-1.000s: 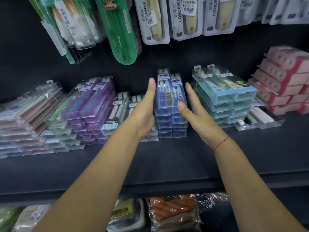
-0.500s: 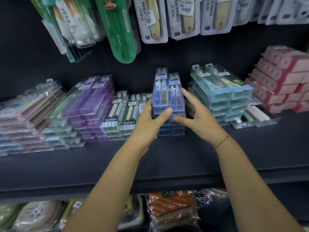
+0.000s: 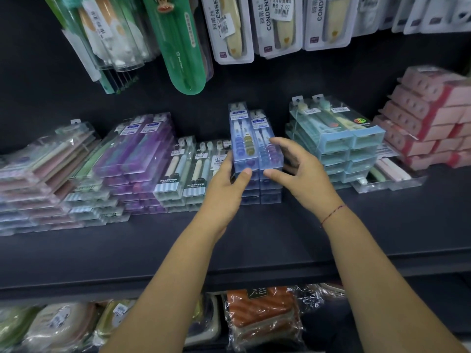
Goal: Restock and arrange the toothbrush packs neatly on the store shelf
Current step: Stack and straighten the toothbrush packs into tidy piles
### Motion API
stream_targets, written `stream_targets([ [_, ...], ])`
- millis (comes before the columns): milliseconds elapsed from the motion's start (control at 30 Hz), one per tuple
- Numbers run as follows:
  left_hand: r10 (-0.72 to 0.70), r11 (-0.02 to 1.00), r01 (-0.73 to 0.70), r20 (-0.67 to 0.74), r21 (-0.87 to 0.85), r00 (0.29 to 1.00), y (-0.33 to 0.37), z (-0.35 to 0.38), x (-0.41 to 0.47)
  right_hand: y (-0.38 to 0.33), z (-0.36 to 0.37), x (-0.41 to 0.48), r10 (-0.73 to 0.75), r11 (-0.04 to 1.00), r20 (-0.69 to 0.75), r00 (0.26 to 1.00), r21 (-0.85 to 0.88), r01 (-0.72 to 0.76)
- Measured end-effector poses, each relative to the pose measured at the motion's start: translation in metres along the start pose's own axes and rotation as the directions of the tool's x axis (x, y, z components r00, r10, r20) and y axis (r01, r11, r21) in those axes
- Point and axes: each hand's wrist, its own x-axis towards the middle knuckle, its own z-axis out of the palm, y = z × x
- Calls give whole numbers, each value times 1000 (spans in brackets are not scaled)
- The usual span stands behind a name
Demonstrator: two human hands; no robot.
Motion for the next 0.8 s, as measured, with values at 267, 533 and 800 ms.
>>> stream_targets([
  [267, 65, 997, -63, -46, 35, 997, 3, -7, 3, -5, 3, -4, 6, 1000, -61, 998, 2, -6],
  [533, 65, 998, -65, -20, 21, 998, 0, -14, 5, -6, 4, -8, 31, 999, -106, 994, 18, -29],
  [800, 54, 998, -55, 13, 23, 998, -1, -18, 6, -11, 6, -11, 54, 997, -140, 989, 62, -45],
])
